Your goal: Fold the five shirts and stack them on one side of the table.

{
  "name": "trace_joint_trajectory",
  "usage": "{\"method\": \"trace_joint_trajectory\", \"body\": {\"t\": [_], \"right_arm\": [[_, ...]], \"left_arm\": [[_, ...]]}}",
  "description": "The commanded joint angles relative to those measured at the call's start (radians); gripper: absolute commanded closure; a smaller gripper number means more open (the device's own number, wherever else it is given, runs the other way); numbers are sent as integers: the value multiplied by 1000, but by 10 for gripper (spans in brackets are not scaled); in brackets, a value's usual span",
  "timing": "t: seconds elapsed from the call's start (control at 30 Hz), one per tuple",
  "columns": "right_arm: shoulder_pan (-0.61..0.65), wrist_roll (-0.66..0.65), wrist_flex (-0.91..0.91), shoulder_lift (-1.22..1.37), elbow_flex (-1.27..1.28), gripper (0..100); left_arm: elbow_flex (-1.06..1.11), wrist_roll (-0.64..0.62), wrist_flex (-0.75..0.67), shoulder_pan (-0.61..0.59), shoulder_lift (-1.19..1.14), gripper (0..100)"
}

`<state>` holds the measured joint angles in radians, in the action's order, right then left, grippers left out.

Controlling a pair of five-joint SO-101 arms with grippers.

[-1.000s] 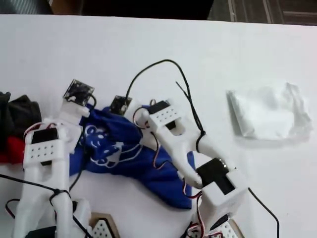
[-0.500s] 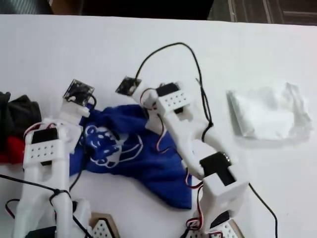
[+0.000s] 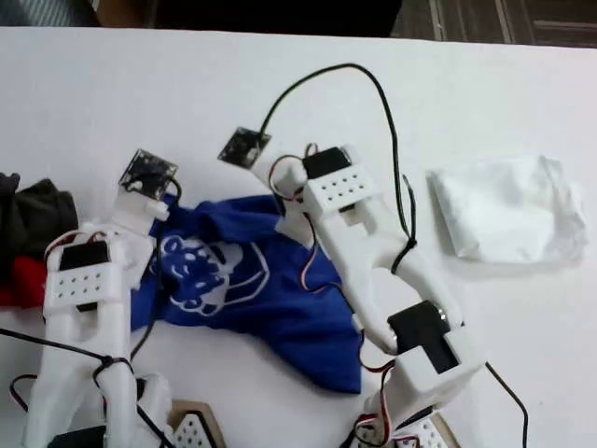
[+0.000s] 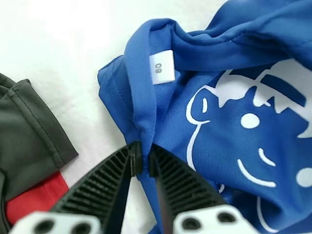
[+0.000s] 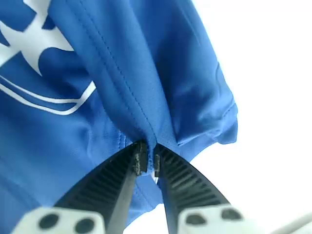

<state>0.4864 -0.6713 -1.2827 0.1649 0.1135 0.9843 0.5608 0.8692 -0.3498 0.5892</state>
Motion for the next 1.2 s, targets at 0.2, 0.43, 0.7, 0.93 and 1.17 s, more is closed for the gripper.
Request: {"method": "trace_joint_trajectory", "body": {"t": [0.2, 0.43, 0.7, 0.93, 1.17], "right_arm": [[-28, -114, -102, -283, -166, 978], [-88, -181, -203, -512, -347, 978], [-88, -221, -203, -708, -376, 978], [-142, -278, -154, -909, -377, 978], [-265, -359, -58, -1046, -377, 978]], "left_arm": [[-277, -9, 203, 8, 5, 975], [-786, -6, 595, 31, 5, 975], [-1227, -9, 919, 149, 11, 975], [-1300, 0, 914, 110, 133, 975], [-1303, 0, 904, 130, 298, 975]]}}
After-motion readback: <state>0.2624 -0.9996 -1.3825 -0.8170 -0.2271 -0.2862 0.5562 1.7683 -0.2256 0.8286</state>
